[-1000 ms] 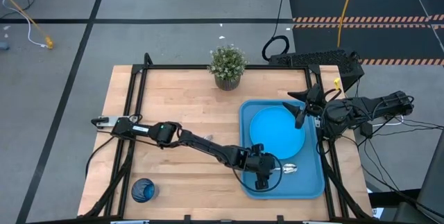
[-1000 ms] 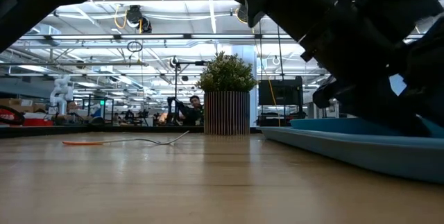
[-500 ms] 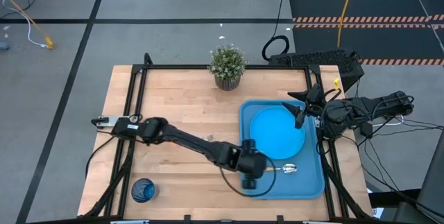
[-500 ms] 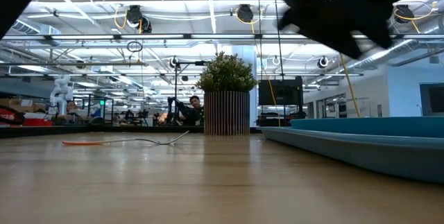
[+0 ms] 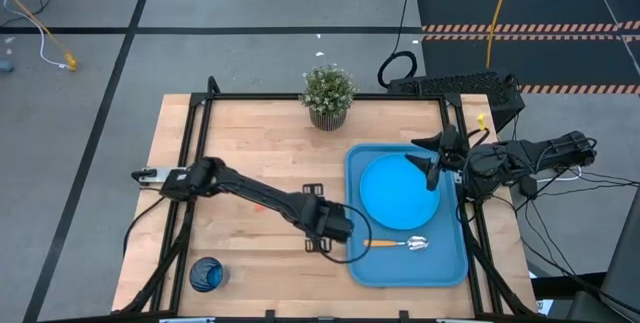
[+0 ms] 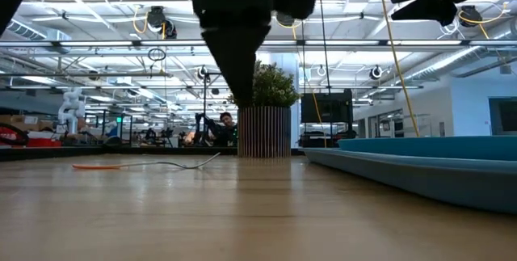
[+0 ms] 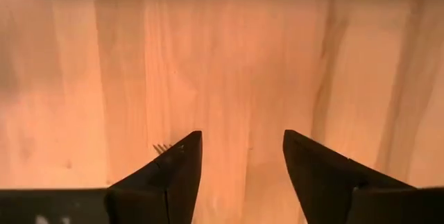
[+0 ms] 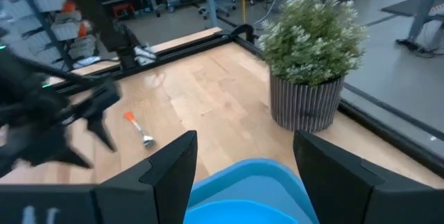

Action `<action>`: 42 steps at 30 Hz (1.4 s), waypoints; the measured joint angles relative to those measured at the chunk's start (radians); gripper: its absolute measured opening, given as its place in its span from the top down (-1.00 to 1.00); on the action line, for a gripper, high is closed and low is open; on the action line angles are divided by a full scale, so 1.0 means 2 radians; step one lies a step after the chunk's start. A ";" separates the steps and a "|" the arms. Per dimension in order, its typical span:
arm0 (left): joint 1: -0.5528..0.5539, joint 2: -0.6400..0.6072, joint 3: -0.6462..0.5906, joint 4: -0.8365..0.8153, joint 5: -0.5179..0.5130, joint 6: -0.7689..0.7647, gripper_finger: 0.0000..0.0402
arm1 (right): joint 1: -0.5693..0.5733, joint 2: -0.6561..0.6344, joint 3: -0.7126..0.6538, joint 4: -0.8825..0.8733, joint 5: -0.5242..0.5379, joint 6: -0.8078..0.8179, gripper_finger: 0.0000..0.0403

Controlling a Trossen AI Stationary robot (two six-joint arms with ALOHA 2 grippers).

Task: Pick and place plate/cup/fork/spoon on tray
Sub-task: Put the orange fork on the bottom of the orange spoon on the blue tray

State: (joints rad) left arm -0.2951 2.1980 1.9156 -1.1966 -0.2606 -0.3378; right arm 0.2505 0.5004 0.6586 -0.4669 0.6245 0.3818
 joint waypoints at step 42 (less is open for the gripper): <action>0.049 -0.304 -0.540 0.351 0.038 -0.136 -0.02 | 0.000 0.019 0.000 0.016 0.001 -0.004 -0.15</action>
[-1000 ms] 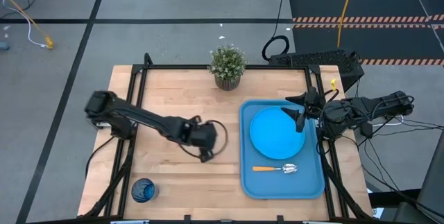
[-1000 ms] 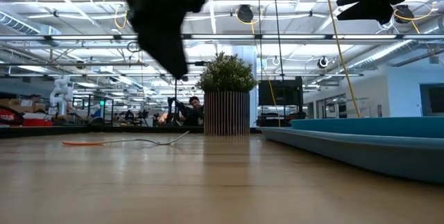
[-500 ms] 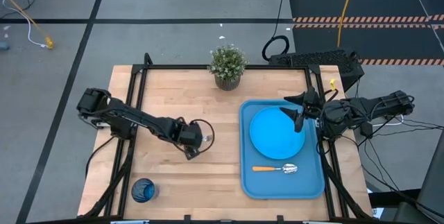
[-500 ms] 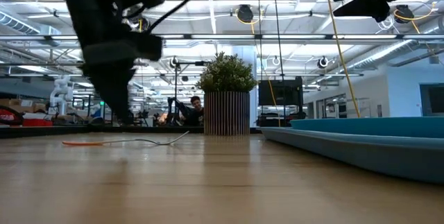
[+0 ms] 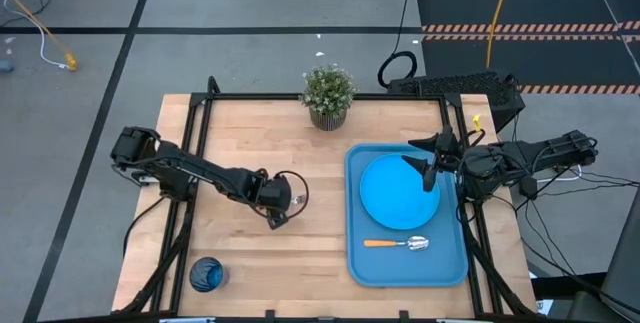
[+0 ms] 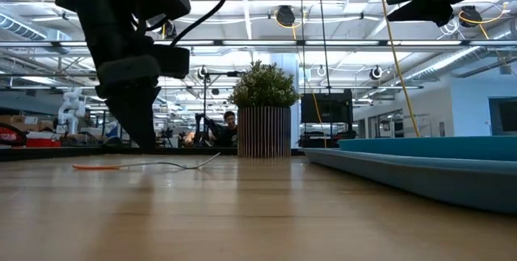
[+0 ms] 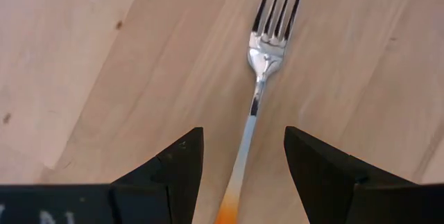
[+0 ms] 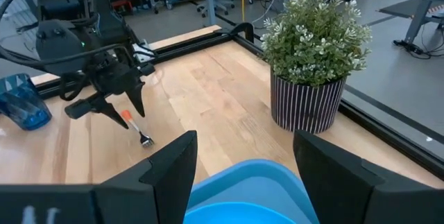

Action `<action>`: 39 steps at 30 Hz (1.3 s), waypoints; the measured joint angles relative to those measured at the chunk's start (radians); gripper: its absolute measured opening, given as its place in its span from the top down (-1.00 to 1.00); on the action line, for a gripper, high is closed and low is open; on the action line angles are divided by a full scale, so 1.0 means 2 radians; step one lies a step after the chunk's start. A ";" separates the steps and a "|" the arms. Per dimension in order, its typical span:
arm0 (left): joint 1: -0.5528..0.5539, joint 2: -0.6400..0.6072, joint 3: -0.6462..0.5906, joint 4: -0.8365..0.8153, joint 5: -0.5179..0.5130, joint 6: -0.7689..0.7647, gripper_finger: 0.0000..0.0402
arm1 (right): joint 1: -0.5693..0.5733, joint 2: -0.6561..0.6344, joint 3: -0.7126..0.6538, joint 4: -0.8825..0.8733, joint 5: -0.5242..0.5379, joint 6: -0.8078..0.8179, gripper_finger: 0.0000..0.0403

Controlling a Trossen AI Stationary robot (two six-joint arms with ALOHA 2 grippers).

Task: Pick and place plate/cup/fork/spoon on tray
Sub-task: Put the orange fork on the bottom of the orange spoon on the blue tray

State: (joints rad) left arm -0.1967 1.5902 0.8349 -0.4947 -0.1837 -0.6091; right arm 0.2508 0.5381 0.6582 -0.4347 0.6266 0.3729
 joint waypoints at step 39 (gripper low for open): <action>-0.031 0.050 0.161 -0.054 0.012 0.028 0.98 | 0.000 0.000 0.000 -0.002 0.000 0.000 -0.15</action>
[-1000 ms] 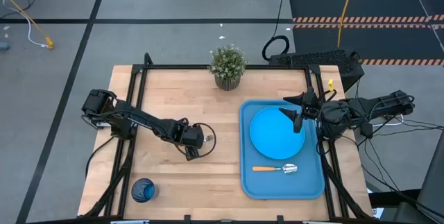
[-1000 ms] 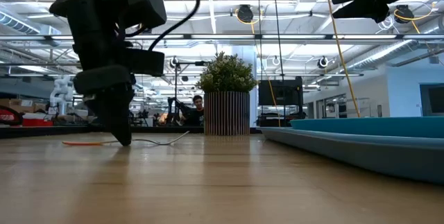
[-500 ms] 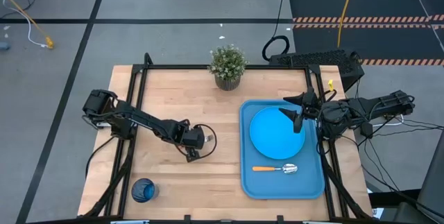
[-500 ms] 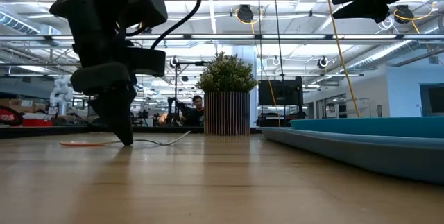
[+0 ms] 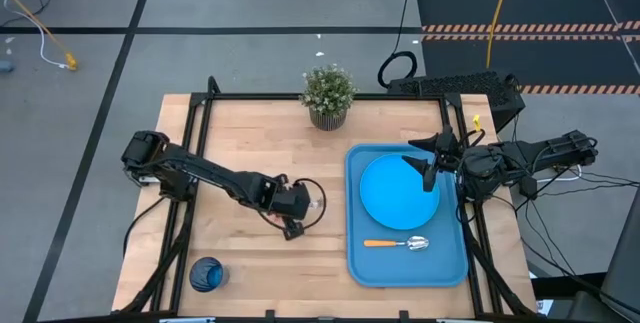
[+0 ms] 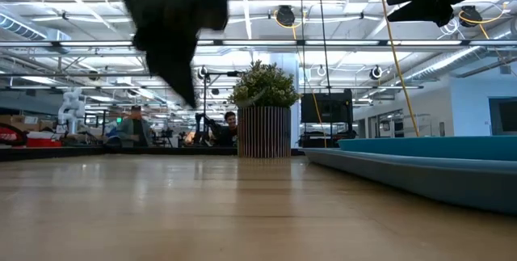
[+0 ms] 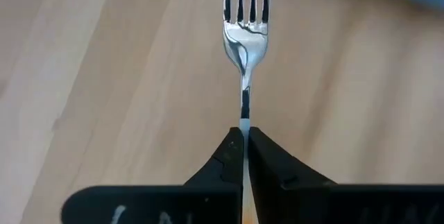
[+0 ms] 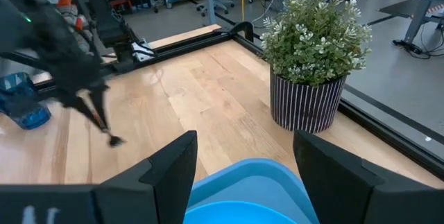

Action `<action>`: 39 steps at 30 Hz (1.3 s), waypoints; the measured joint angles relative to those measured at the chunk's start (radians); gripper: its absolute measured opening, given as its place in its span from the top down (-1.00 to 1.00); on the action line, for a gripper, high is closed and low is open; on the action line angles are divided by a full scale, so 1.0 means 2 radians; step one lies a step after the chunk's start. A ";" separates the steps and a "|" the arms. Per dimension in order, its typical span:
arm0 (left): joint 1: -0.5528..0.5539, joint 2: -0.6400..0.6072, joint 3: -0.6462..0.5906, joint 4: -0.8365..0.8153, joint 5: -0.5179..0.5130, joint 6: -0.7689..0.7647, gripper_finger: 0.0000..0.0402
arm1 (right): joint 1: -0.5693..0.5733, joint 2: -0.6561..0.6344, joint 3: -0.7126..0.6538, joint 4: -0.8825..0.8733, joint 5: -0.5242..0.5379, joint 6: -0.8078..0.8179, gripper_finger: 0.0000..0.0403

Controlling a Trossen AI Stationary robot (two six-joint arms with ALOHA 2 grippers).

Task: Pick and place plate/cup/fork/spoon on tray
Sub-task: Put the orange fork on the bottom of the orange spoon on the blue tray

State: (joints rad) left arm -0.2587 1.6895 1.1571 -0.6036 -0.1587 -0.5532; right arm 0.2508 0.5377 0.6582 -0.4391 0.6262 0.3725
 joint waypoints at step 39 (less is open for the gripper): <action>-0.065 0.292 0.369 0.255 -0.057 0.160 0.98 | 0.000 -0.061 0.000 -0.053 -0.042 0.029 -0.15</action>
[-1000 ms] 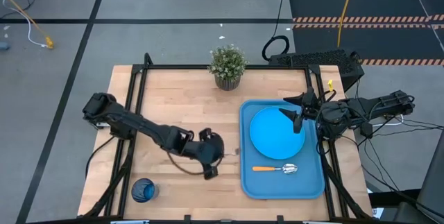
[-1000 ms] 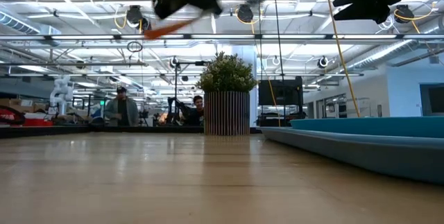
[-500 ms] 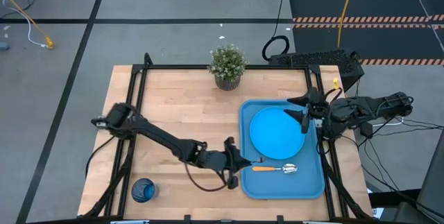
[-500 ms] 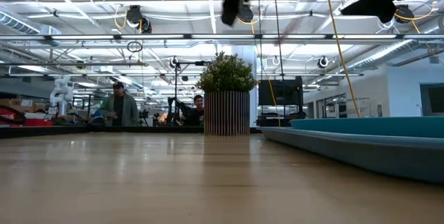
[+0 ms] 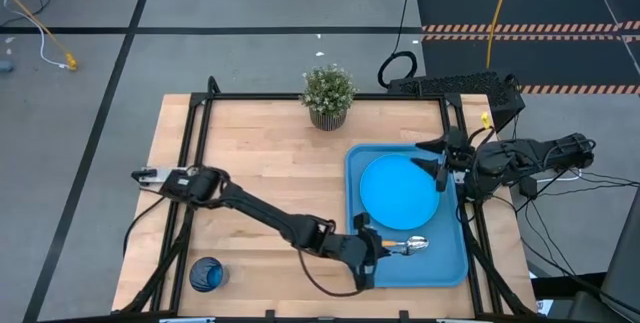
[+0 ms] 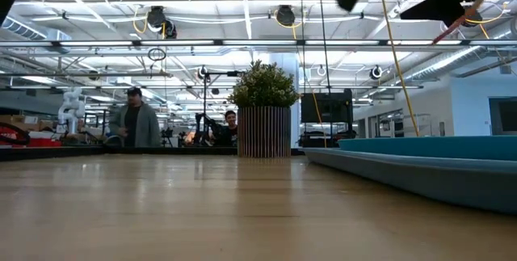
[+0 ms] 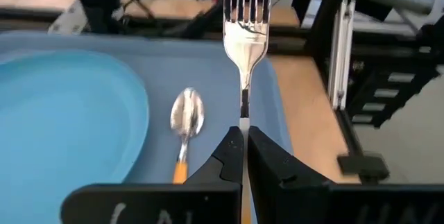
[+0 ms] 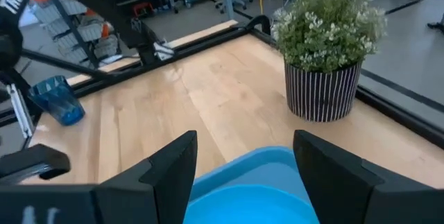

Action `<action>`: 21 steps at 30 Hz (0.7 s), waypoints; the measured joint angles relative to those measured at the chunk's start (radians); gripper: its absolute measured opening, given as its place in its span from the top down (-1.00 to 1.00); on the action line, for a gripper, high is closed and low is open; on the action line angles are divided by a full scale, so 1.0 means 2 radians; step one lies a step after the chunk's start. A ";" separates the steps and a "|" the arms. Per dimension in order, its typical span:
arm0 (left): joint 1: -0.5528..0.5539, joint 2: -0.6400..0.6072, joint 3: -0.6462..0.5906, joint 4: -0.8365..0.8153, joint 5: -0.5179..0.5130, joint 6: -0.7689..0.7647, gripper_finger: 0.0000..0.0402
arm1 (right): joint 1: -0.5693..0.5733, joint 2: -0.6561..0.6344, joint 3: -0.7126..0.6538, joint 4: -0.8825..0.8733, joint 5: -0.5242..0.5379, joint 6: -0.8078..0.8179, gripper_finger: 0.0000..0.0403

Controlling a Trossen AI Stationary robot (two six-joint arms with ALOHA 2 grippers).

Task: Pick and place plate/cup/fork/spoon on tray
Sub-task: Put the orange fork on the bottom of the orange spoon on the blue tray

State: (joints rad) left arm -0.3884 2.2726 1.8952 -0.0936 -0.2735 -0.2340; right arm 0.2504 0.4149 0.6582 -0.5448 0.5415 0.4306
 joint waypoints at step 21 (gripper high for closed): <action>0.024 0.070 0.063 -0.012 0.036 -0.013 0.98 | 0.000 0.002 0.000 -0.003 -0.034 0.003 -0.15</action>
State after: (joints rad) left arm -0.3404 2.4131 2.0216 -0.1168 -0.2016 -0.2598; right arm 0.2504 0.4191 0.6582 -0.5512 0.4728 0.4360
